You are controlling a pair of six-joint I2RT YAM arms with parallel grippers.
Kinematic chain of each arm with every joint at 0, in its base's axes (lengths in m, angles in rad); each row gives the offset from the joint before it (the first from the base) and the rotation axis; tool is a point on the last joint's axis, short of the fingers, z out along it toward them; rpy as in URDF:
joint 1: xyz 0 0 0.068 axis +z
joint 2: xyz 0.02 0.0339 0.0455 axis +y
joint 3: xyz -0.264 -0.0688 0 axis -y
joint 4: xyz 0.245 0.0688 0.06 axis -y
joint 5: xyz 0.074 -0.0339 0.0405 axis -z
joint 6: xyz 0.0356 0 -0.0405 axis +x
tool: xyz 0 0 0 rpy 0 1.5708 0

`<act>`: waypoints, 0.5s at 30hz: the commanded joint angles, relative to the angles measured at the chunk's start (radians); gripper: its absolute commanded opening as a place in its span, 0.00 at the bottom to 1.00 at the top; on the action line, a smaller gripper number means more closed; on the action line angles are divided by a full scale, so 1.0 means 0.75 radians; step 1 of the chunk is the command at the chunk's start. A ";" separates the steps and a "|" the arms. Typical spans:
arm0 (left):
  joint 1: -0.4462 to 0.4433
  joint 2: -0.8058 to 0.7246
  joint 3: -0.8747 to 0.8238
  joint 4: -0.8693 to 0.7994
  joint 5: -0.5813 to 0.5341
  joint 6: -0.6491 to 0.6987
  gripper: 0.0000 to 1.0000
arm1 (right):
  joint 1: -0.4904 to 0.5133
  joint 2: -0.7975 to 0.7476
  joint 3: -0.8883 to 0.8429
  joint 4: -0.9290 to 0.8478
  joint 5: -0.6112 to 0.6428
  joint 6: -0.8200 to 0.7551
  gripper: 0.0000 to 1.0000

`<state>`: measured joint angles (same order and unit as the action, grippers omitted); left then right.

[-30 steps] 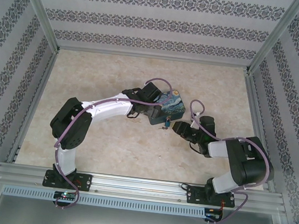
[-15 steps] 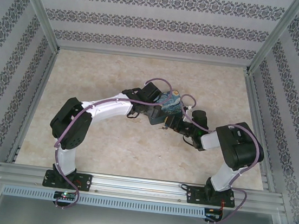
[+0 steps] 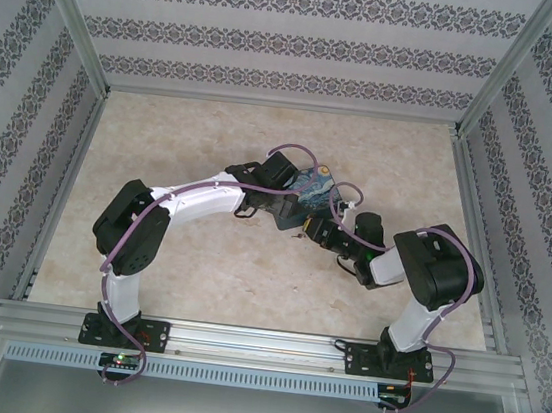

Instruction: Unlock the padlock with the key

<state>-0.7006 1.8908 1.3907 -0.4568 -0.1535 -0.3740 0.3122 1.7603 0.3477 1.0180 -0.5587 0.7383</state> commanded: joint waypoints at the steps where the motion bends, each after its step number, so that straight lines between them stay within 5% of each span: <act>1: -0.001 0.101 -0.067 -0.172 -0.008 0.018 0.96 | 0.019 0.025 -0.065 -0.141 -0.011 0.030 0.42; 15: -0.001 0.100 -0.067 -0.170 0.000 0.012 0.95 | 0.040 0.105 -0.078 -0.040 0.006 0.065 0.33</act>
<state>-0.7006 1.8908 1.3907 -0.4568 -0.1505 -0.3744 0.3126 1.7847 0.3248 1.0798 -0.5507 0.7616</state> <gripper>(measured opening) 0.956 0.332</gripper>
